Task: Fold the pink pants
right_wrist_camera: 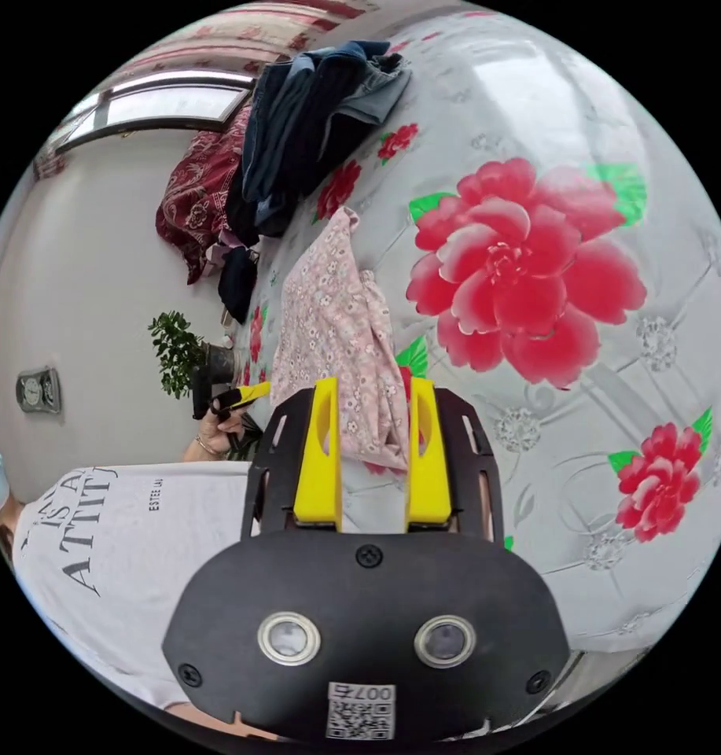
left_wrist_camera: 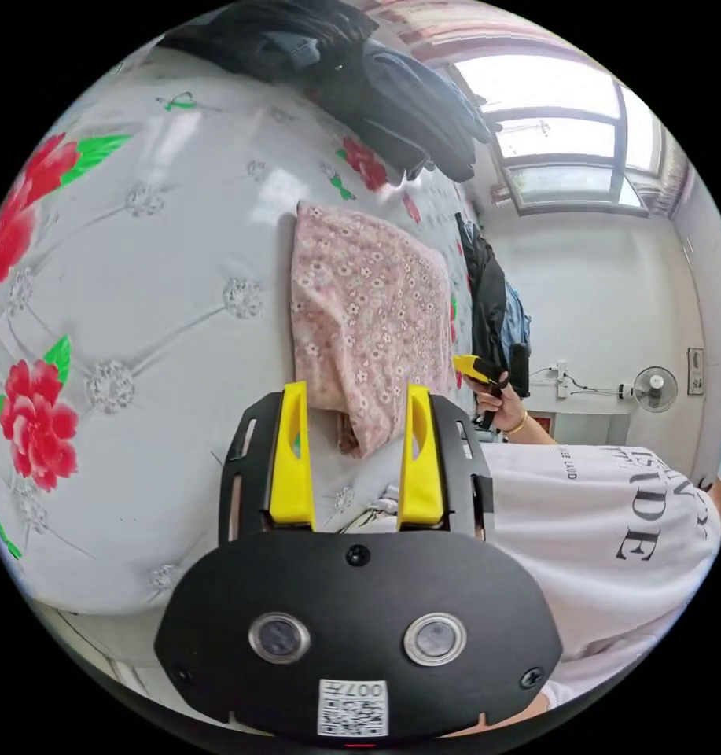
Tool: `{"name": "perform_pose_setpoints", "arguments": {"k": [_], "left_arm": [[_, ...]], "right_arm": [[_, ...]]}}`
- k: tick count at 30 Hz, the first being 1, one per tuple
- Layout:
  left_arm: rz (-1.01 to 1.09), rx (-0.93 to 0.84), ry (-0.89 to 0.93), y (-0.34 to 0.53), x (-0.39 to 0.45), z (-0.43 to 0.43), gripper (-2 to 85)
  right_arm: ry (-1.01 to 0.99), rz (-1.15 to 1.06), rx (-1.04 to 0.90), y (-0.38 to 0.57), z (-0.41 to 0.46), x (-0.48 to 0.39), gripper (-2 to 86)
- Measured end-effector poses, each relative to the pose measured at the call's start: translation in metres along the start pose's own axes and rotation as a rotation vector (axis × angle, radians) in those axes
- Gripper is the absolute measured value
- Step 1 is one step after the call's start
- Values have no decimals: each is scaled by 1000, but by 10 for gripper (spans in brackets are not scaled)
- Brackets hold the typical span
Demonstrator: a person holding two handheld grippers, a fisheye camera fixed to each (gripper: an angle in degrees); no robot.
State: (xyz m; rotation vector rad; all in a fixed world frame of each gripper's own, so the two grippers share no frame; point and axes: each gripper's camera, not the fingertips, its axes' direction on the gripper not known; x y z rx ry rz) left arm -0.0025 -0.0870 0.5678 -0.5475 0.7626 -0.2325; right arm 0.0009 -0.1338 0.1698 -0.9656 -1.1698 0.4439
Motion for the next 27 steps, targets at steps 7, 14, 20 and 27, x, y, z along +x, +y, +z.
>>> {"name": "perform_pose_setpoints", "arguments": {"k": [7, 14, 20, 27], "left_arm": [[68, -127, 63, -6, 4, 20, 159], [64, -119, -64, 7, -3, -19, 138], [38, -120, 65, 20, -2, -11, 159], [-2, -230, 175, -5, -15, 30, 72]], "right_arm": [[6, -66, -168, -37, 32, -9, 97], [64, -114, -223, -46, 2, -9, 83], [-15, -69, -209, -43, -20, 14, 84], [-182, -24, -309, -49, -2, 31, 32]]}}
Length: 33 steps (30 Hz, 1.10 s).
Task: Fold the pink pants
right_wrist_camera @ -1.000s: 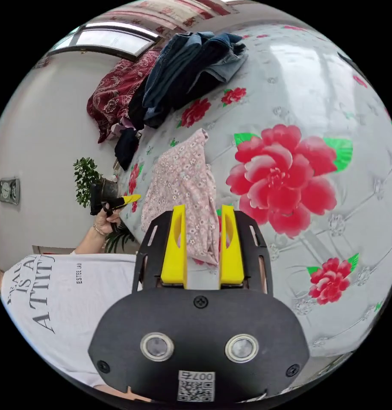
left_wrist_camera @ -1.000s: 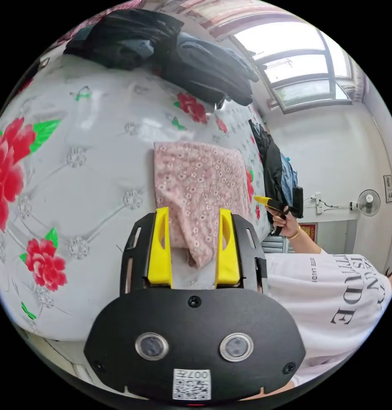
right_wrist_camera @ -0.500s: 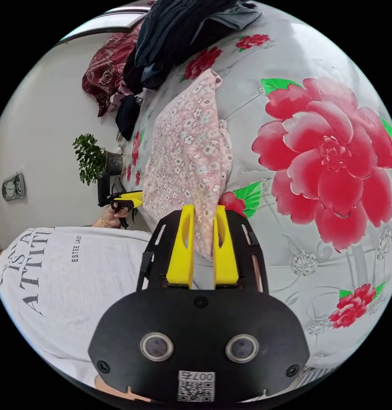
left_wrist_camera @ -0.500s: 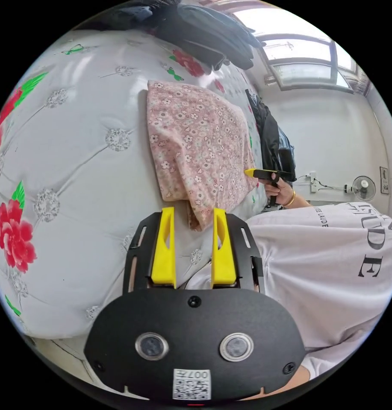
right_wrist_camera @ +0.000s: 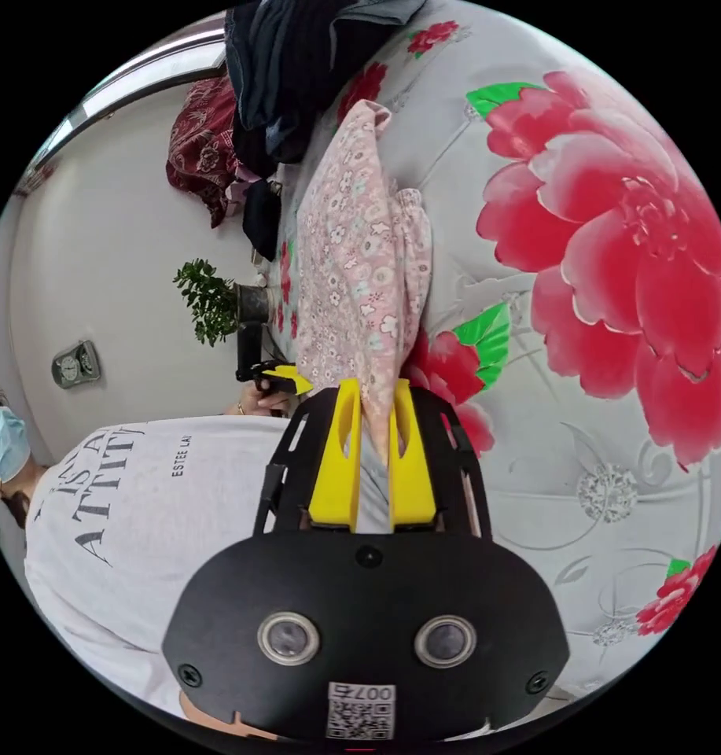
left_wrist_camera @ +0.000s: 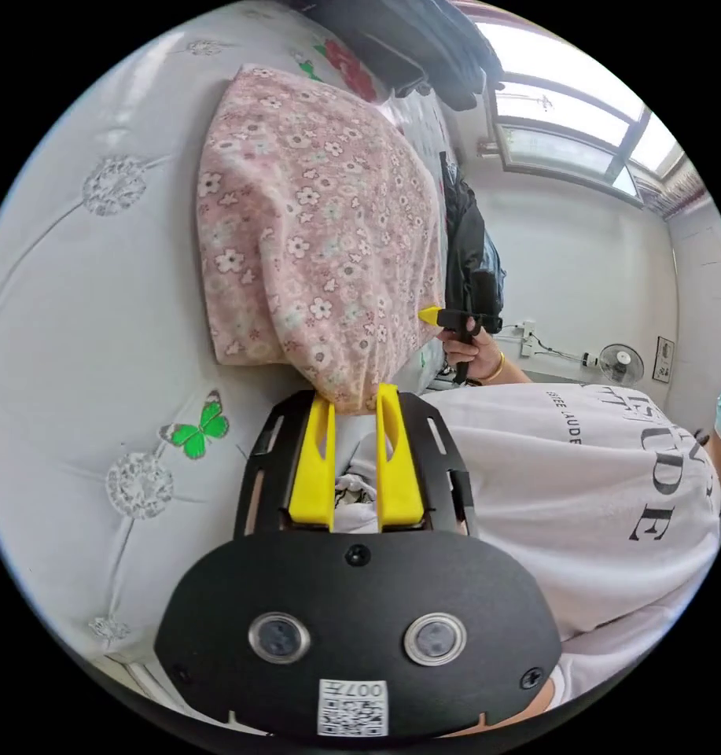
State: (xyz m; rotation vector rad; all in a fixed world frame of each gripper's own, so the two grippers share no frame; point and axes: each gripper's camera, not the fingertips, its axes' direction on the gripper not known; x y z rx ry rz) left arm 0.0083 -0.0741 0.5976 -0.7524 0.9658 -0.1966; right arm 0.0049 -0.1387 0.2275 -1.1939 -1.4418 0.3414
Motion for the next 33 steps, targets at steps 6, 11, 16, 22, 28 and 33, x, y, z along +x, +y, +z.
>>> {"name": "perform_pose_setpoints", "arguments": {"k": [6, 11, 16, 22, 28, 33], "left_arm": [[180, 168, 202, -34, 50, -84, 60], [463, 239, 147, -129, 151, -194, 55], [748, 412, 92, -181, 267, -295, 56], [759, 492, -182, -212, 318, -320, 68], [361, 444, -427, -234, 198, -249, 105], [236, 270, -686, -143, 117, -125, 77]], "right_arm": [[-224, -84, 63, -24, -69, -48, 4], [-223, -324, 132, -111, -169, -175, 0], [-106, -690, 305, -147, -248, -325, 0], [80, -730, 467, -175, -251, -370, 5], [306, -454, 574, -188, -185, -259, 24], [576, -255, 319, -95, -89, -122, 38]]}}
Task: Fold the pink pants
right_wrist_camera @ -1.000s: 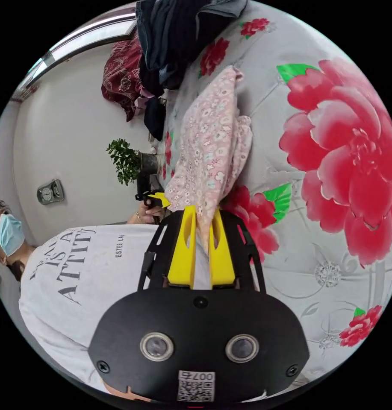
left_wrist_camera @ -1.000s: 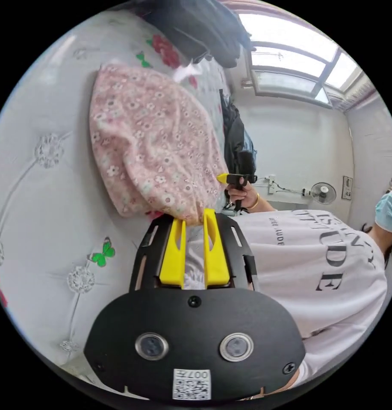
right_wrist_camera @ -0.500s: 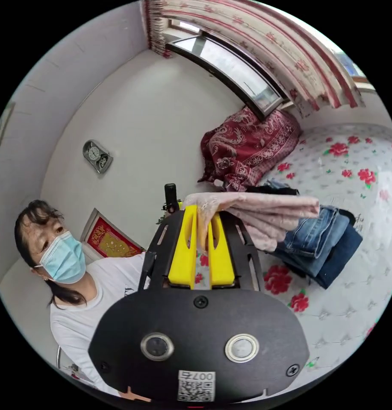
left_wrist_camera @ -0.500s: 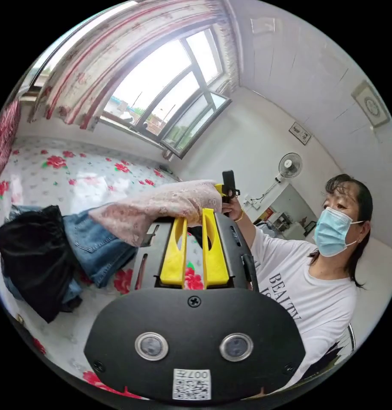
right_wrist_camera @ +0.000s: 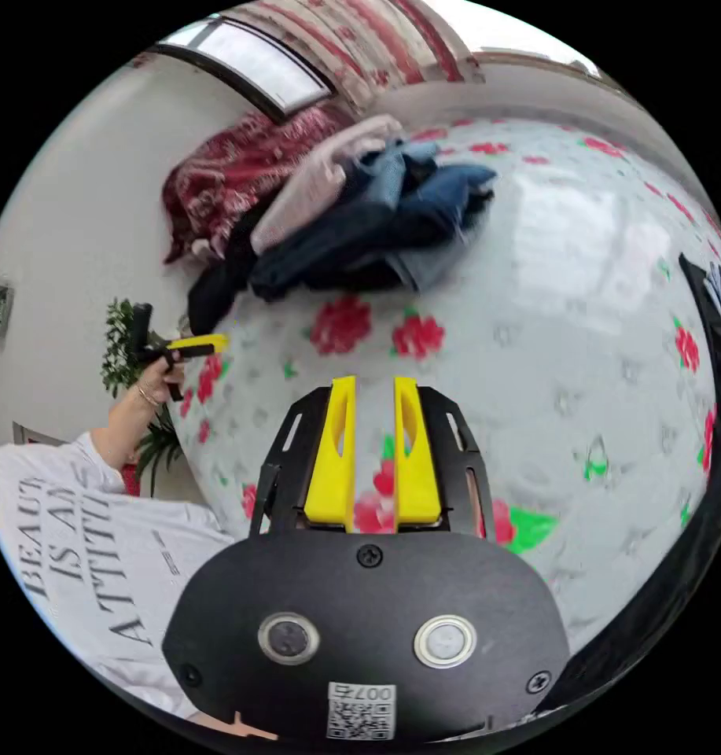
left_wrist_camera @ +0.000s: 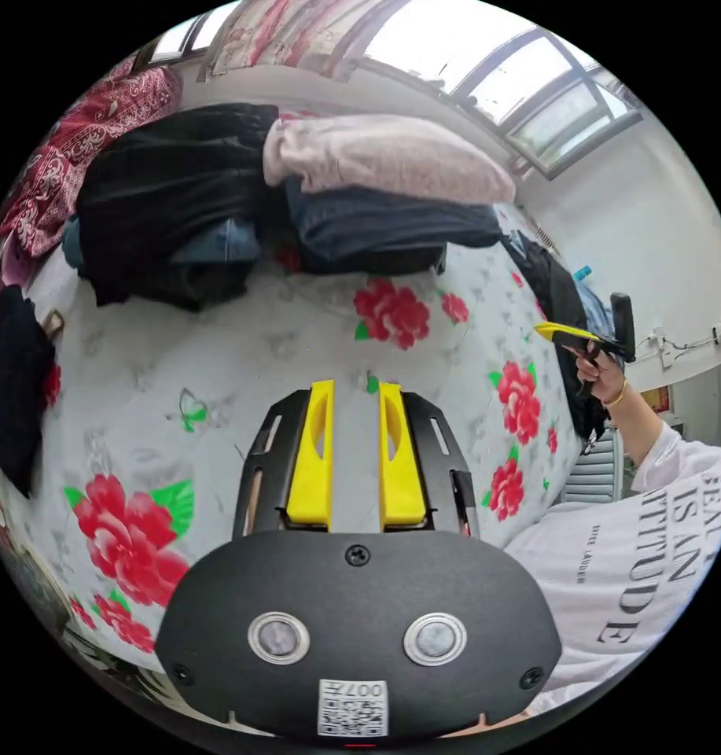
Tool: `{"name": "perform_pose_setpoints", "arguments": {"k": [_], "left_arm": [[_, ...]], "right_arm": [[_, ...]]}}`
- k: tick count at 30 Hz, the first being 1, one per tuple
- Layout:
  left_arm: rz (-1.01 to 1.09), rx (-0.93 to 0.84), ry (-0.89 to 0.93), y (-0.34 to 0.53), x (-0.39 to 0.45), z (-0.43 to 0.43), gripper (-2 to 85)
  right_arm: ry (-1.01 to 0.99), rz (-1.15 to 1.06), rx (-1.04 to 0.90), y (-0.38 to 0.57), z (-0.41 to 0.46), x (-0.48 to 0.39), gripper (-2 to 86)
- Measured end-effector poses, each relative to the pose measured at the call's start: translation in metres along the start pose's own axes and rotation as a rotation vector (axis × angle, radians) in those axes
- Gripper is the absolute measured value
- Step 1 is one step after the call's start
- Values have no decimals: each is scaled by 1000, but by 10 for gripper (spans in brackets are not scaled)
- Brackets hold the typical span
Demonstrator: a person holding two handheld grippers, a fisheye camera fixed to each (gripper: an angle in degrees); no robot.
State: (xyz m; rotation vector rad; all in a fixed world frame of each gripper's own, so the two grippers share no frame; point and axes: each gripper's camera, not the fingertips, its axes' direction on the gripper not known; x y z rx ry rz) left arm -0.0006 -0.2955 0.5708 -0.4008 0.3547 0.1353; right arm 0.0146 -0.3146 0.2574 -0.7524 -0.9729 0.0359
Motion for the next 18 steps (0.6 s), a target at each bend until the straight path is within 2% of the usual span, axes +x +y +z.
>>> {"name": "perform_pose_setpoints", "arguments": {"k": [2, 3, 5, 7, 10, 12, 16, 18], "left_arm": [[27, -38, -41, 65, 40, 27, 64], [35, -57, -45, 78, 50, 32, 63], [72, -117, -90, 115, 93, 46, 60], [102, -156, -131, 131, 121, 57, 55], [179, -237, -165, 137, 160, 80, 48], [236, -305, -200, 135, 176, 97, 46], [312, -352, -284, 131, 192, 106, 43], [302, -345, -263, 131, 189, 104, 41]], "right_arm": [[138, 103, -239, 94, 38, 25, 45], [164, 121, -278, 115, 42, 28, 47], [231, 152, -204, 180, 24, 25, 55], [248, 171, -208, 203, 20, 21, 62], [196, 212, -114, 212, 20, 12, 72], [212, 253, -125, 206, 15, 17, 72], [513, 440, 91, 222, -54, 57, 74], [651, 556, 114, 241, -84, 85, 74]]}}
